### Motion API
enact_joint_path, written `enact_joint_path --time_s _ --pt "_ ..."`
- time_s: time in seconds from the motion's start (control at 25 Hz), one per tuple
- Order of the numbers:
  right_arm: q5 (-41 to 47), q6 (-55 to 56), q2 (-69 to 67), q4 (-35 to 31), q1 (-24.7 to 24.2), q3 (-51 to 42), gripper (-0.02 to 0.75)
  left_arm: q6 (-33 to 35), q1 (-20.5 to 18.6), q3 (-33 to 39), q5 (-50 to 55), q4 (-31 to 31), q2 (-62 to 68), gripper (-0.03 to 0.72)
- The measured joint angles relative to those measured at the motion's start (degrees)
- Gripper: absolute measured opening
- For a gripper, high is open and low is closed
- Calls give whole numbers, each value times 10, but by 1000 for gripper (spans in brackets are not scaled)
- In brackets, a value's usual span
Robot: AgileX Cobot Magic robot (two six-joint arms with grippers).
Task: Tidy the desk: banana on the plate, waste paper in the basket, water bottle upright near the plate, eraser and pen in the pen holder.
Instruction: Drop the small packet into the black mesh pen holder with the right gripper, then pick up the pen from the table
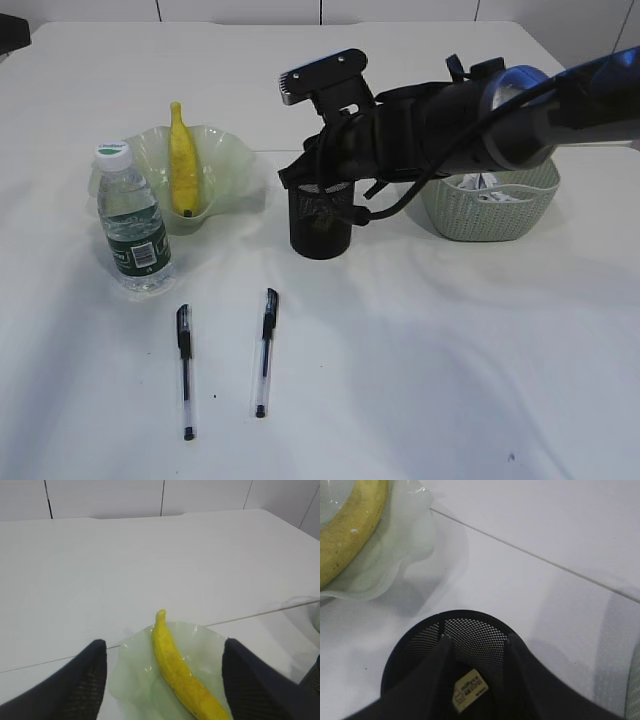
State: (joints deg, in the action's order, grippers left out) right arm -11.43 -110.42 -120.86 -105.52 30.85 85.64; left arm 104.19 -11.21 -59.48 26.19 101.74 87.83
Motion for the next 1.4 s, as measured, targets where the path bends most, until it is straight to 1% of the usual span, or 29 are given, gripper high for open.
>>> enact_joint_path --time_s 0.32,0.6,0.8,1.0,1.16,1.4 --pt "-52 -8 0 0 0 11 249 0 0 0 2 0 0 505" --pt "-53 -13 0 -2 0 42 249 0 0 0 2 0 0 505" --pt "-51 -13 0 -2 0 43 249 0 0 0 2 0 0 505" --pt "-24 -13 0 -3 0 43 249 0 0 0 2 0 0 505" --pt "-21 -13 0 -3 0 43 249 0 0 0 3 0 0 505" --pt "-17 3 0 -3 0 45 249 0 0 0 27 0 0 505"
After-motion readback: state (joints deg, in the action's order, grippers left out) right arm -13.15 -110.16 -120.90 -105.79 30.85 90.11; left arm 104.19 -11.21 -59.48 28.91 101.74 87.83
